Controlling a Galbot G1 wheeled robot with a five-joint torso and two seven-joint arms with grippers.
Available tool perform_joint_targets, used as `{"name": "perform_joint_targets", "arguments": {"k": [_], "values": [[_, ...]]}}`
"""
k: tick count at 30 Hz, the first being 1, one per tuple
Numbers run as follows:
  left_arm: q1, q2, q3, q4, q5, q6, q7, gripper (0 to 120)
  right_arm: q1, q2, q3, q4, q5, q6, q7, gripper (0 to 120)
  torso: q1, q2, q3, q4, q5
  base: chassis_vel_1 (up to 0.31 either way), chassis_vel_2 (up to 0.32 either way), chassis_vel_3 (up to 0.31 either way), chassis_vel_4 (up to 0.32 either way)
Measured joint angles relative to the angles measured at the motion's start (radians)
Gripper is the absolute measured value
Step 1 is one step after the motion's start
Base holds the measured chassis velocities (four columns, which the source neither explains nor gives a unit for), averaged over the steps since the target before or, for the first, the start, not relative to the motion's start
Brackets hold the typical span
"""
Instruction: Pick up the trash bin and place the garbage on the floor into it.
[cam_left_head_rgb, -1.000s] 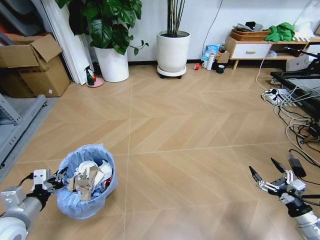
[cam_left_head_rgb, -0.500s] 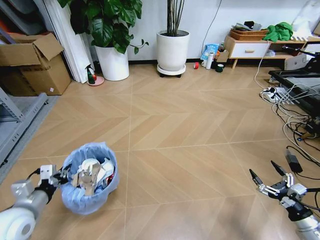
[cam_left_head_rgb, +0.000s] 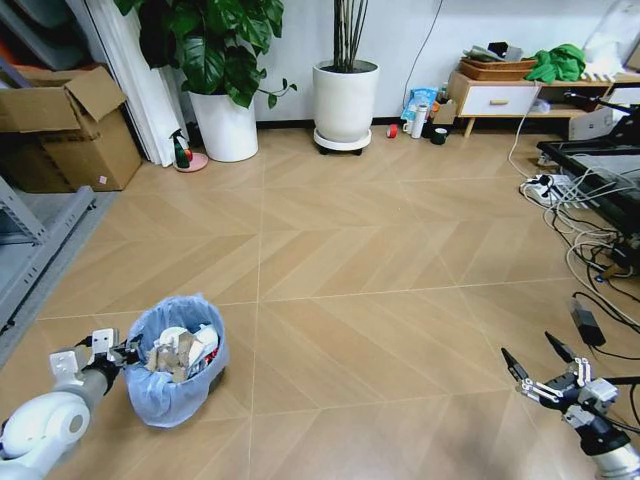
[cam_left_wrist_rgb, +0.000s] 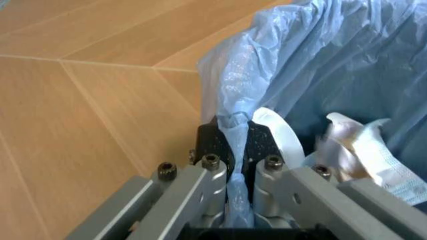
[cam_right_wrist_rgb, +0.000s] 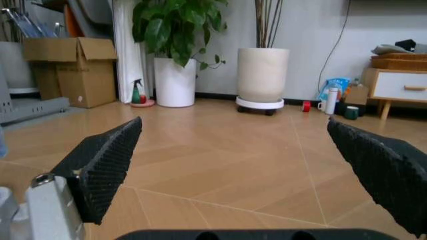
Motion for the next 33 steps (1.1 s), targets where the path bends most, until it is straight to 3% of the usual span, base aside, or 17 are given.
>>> {"name": "perform_joint_targets", "arguments": {"k": [9, 11, 17, 19, 21, 23, 26, 33], "values": [[-0.059, 0.009, 0.018, 0.029, -0.018, 0.0, -0.001, 1, 0.002, -0.002, 0.0, 0.005, -0.001, -0.004, 0.001, 100, 0.0, 0.0, 0.0, 0.0003, 0.0001, 0.0, 0.0, 0.0, 0.0], [-0.064, 0.012, 0.016, 0.024, -0.017, -0.004, -0.001, 11, 0.005, -0.005, 0.0, 0.009, 0.0, -0.005, 0.006, 100, 0.0, 0.0, 0.0, 0.0002, 0.0002, 0.0, 0.0, 0.0, 0.0], [-0.053, 0.011, 0.006, 0.006, 0.009, -0.025, -0.008, 25, 0.011, -0.009, -0.003, 0.023, -0.021, -0.006, 0.048, 100, 0.0, 0.0, 0.0, 0.0001, 0.0, 0.0, 0.0, 0.0, 0.0], [-0.043, 0.006, -0.008, -0.006, 0.016, -0.044, -0.024, 35, 0.011, -0.016, -0.006, 0.034, -0.043, -0.004, 0.079, 100, 0.0, 0.0, 0.0, 0.0003, -0.0003, 0.0, 0.0, 0.0, 0.0], [-0.013, 0.002, -0.052, -0.038, 0.033, -0.066, -0.051, 49, 0.009, -0.031, -0.011, 0.047, -0.07, 0.009, 0.107, 100, 0.0, 0.0, 0.0, 0.0002, -0.0001, 0.0, 0.0, 0.0, 0.0], [-0.003, 0.002, -0.065, -0.049, 0.044, -0.075, -0.051, 52, 0.01, -0.032, -0.014, 0.05, -0.068, 0.016, 0.112, 100, 0.0, 0.0, 0.0, 0.0002, -0.0002, 0.0, 0.0, 0.0, 0.0], [0.023, -0.006, -0.099, -0.128, 0.055, -0.096, -0.052, 67, 0.023, -0.032, -0.038, 0.077, -0.039, 0.018, 0.156, 100, 0.0, 0.0, 0.0, 0.0005, 0.0, 0.0, 0.0, 0.0, 0.0], [0.024, -0.043, -0.053, -0.223, 0.096, -0.115, -0.051, 91, 0.138, -0.037, -0.141, 0.059, 0.026, 0.006, 0.254, 100, 0.0, 0.0, 0.0, 0.0, 0.0, 0.0, 0.0, 0.0, 0.0]]}}
